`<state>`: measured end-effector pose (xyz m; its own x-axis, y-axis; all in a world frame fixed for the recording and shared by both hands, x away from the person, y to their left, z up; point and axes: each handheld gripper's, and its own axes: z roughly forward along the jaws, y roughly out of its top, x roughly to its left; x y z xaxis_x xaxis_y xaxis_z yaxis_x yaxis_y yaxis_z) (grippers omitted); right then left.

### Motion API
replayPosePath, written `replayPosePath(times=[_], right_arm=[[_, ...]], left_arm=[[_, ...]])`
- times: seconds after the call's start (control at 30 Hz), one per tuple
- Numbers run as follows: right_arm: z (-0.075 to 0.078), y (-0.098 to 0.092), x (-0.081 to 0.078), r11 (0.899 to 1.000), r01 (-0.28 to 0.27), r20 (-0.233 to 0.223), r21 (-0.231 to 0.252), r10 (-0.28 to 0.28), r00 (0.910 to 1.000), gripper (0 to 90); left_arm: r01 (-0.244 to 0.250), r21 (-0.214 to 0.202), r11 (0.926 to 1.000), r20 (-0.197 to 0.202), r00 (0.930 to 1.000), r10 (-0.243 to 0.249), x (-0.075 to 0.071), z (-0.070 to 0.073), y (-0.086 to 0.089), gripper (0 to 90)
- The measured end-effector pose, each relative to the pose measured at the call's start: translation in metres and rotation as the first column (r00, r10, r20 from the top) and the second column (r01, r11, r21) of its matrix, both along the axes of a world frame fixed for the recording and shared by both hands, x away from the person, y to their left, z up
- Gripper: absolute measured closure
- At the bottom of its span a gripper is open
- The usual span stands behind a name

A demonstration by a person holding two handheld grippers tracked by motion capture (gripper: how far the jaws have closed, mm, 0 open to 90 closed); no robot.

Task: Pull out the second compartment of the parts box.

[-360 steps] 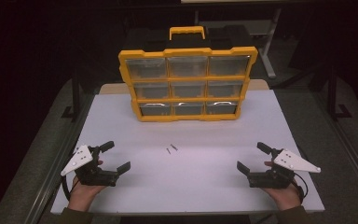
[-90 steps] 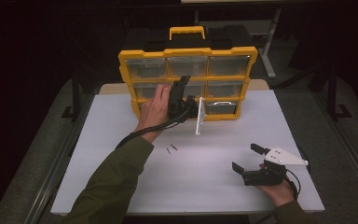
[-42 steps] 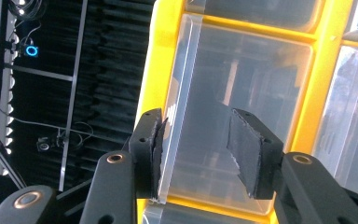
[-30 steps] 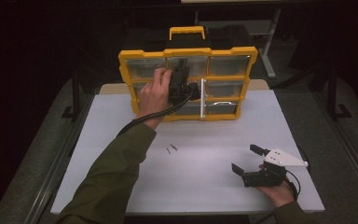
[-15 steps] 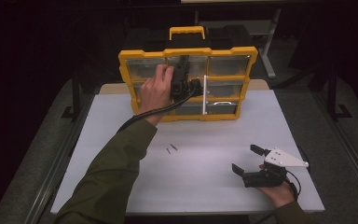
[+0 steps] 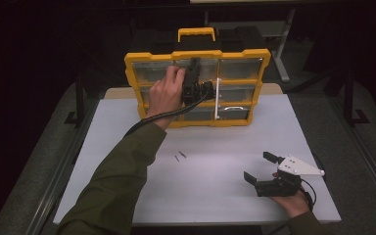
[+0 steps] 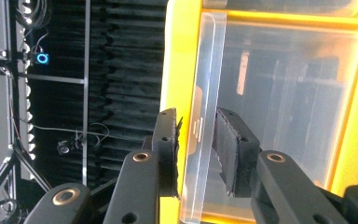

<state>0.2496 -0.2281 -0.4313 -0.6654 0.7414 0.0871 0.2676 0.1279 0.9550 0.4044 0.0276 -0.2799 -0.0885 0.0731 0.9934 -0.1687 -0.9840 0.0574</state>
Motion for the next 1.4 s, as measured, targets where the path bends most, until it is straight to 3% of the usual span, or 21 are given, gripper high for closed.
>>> replayPosePath(times=[1.4], right_arm=[[0.0003, -0.0003, -0.0009, 1.0, -0.003, 0.003, 0.0, 0.003, 1.0, 0.2]], left_arm=[[-0.022, 0.042, 0.9989, -0.025, 0.9994, 0.023, 0.0005, 0.0032, -0.0037, 79.3]])
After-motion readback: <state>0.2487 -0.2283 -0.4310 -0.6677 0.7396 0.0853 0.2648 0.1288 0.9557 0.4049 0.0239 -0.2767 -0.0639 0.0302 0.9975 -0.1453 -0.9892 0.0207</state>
